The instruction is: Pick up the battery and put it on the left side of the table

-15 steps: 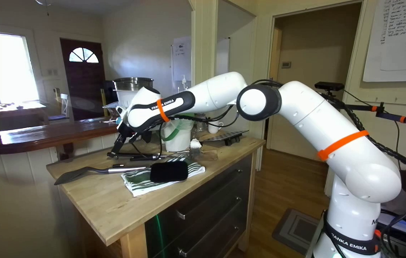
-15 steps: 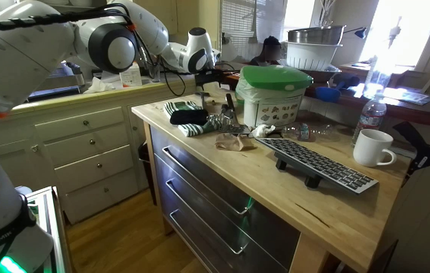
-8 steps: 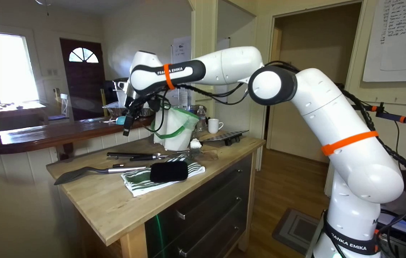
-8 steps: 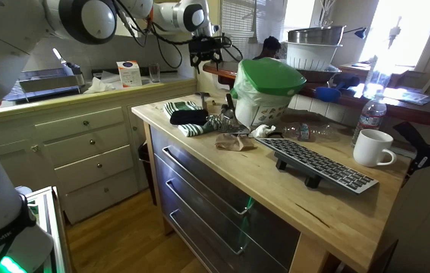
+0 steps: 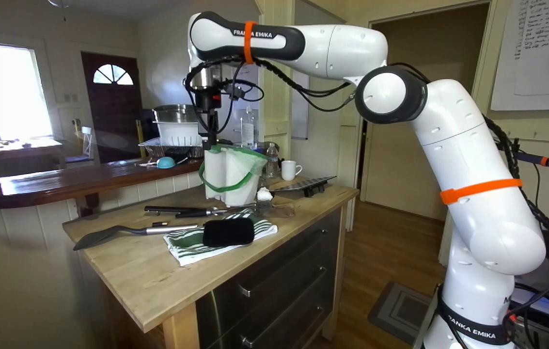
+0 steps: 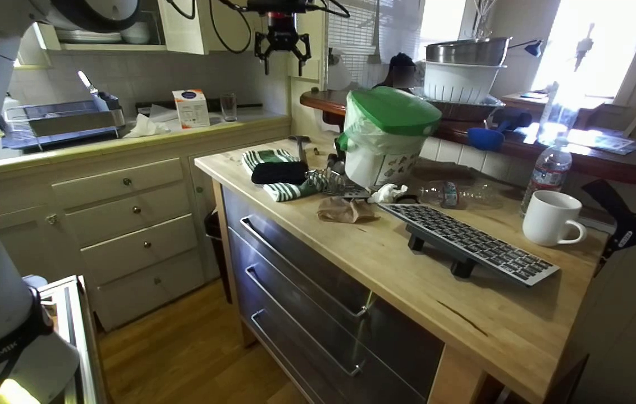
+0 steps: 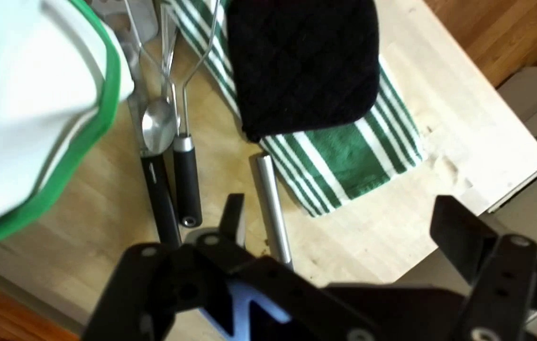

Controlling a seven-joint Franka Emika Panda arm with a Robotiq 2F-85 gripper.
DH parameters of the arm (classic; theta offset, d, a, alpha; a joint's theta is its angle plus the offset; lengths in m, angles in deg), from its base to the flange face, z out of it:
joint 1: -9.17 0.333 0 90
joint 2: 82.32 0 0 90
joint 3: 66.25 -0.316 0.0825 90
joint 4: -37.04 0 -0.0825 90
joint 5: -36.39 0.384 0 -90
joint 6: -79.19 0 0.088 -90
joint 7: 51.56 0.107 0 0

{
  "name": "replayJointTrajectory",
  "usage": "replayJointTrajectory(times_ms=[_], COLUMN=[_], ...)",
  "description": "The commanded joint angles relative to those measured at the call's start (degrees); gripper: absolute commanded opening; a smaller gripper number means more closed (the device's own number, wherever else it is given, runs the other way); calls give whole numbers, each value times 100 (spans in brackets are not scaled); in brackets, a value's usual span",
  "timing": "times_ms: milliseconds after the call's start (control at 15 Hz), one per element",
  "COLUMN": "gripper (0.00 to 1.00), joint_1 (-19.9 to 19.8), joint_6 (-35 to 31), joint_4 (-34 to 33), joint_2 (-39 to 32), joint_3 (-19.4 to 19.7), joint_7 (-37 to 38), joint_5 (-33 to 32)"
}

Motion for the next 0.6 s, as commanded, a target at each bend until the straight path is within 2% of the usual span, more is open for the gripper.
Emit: replayJointTrajectory(times_ms=[0,267,400,467,533], gripper=[100,100,100,100,100], joint_1=[63,98,60,13,6], joint_6=[1188,1720,1395,1376,1376], joint_4=[-1058,-1577,-1554,-1202,-1272], joint_2=[-469,-547,-468,-310,-310], joint_3=[55,284,451,310,382], joint_7=[516,988,1042,940,941], joint_5=[82,-262,-579,-316,-399])
